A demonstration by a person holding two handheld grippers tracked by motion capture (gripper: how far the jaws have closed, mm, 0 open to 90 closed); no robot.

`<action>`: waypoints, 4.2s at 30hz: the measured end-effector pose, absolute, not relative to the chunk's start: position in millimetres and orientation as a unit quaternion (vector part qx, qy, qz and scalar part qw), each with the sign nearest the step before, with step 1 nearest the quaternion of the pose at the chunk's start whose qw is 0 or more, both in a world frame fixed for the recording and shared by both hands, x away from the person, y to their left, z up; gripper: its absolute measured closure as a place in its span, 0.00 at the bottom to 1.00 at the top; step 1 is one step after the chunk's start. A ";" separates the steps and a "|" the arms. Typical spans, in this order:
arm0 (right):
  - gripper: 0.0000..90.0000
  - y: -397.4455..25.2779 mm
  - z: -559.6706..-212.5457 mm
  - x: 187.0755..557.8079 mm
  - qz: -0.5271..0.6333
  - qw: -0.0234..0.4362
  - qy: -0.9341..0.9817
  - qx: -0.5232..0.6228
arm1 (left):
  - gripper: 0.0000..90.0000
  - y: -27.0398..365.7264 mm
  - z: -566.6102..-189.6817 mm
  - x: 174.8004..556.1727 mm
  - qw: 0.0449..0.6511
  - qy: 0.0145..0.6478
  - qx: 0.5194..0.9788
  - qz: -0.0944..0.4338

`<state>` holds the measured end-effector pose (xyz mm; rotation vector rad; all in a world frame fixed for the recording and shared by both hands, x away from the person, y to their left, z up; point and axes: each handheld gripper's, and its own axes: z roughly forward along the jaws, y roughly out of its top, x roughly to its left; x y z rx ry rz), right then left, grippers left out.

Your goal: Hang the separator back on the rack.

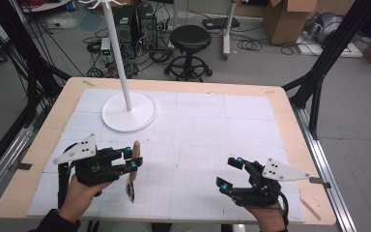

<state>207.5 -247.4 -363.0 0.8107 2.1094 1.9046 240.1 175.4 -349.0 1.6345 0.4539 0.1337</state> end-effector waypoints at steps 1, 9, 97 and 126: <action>0.25 -242.4 -361.0 208.1 0.646 0.086 0.711 0.264 | 0.75 172.1 -349.1 238.4 0.659 0.194 0.724 0.055; 0.31 -198.9 -343.3 218.4 0.669 0.028 0.718 0.193 | 0.75 156.7 -350.3 230.5 0.659 0.160 0.734 0.032; 0.51 -104.0 -292.7 235.3 0.678 0.020 0.709 0.193 | 0.78 144.2 -356.2 225.1 0.625 0.169 0.761 0.036; 0.77 -116.8 -308.4 244.5 0.656 -0.116 0.745 0.018 | 0.78 136.6 -352.4 218.2 0.646 0.060 0.759 -0.060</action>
